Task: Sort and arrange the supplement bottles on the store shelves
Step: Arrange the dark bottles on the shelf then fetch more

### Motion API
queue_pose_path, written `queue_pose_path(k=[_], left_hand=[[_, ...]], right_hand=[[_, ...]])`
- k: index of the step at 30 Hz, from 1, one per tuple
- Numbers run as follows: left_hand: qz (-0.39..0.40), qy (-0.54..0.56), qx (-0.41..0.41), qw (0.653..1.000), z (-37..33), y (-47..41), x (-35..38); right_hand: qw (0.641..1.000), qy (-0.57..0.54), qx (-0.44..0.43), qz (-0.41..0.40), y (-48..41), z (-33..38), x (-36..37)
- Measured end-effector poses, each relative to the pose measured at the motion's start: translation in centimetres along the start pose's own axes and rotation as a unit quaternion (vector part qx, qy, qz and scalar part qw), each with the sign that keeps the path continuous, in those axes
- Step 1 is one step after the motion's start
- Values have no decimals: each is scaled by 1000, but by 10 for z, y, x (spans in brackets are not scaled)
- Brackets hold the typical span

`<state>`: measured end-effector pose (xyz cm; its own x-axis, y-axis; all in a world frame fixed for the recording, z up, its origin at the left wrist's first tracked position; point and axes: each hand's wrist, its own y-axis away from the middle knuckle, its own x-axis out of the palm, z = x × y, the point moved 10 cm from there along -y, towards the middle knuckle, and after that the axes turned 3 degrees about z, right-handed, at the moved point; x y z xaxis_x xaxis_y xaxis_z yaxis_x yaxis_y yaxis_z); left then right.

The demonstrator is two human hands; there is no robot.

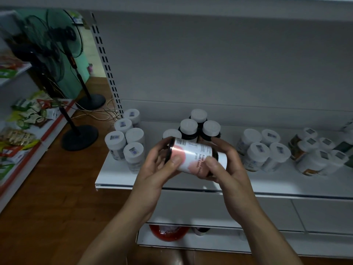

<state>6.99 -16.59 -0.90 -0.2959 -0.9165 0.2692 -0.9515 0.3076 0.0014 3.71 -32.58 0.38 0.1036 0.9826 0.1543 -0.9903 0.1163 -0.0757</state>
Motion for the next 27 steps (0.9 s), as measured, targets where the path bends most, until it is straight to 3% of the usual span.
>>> queue_pose_path(k=[4, 19, 23, 27], left_hand=[[-15, -10, -20, 1000, 6, 1, -4], [4, -1, 39, 999, -7, 5, -2], [-39, 4, 17, 999, -4, 4, -5], [-28, -22, 11, 999, -1, 5, -3]], right_hand=[[1000, 6, -1, 2, 2, 3, 1], [1000, -10, 10, 0, 2, -4, 0], [999, -13, -9, 31, 2, -1, 6], [1000, -11, -7, -1, 2, 0, 0]])
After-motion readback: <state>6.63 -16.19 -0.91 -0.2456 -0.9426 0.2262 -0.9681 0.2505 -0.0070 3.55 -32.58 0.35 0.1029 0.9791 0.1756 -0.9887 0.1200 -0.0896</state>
